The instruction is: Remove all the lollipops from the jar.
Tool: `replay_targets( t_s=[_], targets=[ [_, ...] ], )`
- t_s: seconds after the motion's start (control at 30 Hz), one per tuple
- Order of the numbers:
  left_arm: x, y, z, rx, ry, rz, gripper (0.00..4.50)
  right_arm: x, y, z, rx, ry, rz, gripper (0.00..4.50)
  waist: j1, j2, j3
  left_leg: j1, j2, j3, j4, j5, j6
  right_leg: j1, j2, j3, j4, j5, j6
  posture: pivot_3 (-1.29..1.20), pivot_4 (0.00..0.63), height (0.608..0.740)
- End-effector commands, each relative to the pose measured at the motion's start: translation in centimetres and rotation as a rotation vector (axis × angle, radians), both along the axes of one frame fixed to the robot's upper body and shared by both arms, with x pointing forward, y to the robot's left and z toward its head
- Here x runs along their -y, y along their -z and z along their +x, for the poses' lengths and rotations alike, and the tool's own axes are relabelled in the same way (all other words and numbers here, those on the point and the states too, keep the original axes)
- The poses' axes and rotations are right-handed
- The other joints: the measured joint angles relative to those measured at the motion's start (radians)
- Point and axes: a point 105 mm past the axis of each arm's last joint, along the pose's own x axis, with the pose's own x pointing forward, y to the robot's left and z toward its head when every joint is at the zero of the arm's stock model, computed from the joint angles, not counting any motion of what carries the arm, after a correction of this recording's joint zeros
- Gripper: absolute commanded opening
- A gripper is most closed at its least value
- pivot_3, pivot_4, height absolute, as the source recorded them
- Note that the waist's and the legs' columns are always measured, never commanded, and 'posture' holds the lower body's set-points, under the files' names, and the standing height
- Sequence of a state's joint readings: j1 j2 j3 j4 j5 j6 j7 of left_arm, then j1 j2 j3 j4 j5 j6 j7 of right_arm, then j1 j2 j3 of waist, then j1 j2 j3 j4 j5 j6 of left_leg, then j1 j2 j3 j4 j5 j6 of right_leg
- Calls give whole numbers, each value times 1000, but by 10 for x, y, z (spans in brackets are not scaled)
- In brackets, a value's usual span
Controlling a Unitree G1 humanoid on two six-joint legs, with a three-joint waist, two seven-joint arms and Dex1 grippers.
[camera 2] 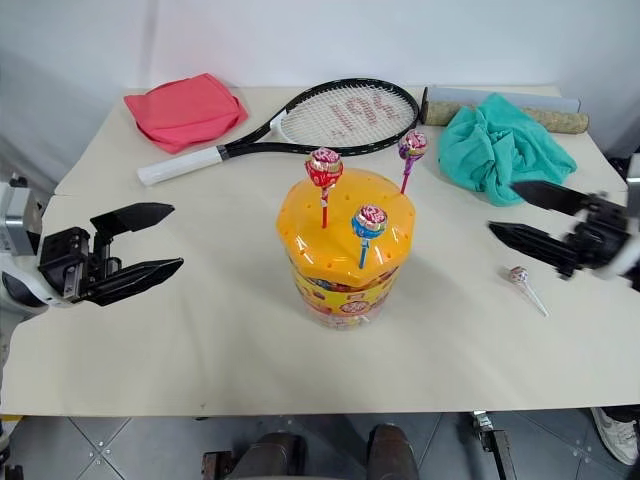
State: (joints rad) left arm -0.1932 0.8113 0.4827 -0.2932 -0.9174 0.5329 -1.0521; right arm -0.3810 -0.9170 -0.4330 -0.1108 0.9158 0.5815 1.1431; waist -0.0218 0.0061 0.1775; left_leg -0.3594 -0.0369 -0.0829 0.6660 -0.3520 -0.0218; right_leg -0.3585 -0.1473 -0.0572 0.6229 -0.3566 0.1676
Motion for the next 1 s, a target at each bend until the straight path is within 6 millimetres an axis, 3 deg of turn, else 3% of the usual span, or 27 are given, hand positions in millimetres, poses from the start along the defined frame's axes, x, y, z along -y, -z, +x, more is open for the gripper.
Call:
replay_targets(
  t_s=[0.03,0.3,0.33,0.4,0.67,0.77,0.87,0.97,1.0],
  targets=[
    [-1,-9,-2,38,-2,-11,4500,-26,-20,0,38,-59,65,4278,14,0,0,-1,0,-2,1,0,0,0,-1,0,0,0,0,0,150,740],
    [6,-12,-2,54,17,-13,4500,-60,-29,10,14,-142,107,4278,20,0,0,-7,-2,-14,3,0,0,-3,-1,-3,0,1,1,0,150,740],
    [6,-13,-3,57,19,-13,4500,-63,-28,11,6,-148,106,4107,19,0,0,-8,-3,-14,3,0,0,-4,-1,-4,1,1,1,0,150,740],
    [7,-14,-3,64,21,-15,4500,-65,-29,14,5,-141,106,3670,17,0,0,-9,-4,-14,3,0,0,-5,-1,-4,2,1,1,0,150,740],
    [12,-23,-7,85,46,-46,4500,-62,-34,11,47,-172,92,943,17,0,0,-9,-4,-14,4,0,0,-5,-1,-4,2,1,1,0,150,740],
    [14,-24,-8,80,63,-48,4500,-52,-62,7,106,-196,202,33,16,0,0,-9,-4,-14,4,0,0,-5,-1,-4,3,1,1,0,150,740],
    [15,-22,-6,93,74,-18,4500,-34,-90,5,175,-182,299,33,15,0,0,-9,-4,-14,5,0,0,-5,-1,-5,3,1,1,0,150,740],
    [19,-21,-6,91,102,12,4500,-12,-93,10,155,-92,275,33,19,0,0,-9,-4,-14,5,0,0,-4,-1,-6,3,1,1,0,150,740],
    [21,-20,-8,91,127,29,4500,11,-86,22,123,40,224,33,20,0,0,-9,-4,-14,6,0,0,-3,-1,-7,3,1,0,0,150,740]
  ],
)
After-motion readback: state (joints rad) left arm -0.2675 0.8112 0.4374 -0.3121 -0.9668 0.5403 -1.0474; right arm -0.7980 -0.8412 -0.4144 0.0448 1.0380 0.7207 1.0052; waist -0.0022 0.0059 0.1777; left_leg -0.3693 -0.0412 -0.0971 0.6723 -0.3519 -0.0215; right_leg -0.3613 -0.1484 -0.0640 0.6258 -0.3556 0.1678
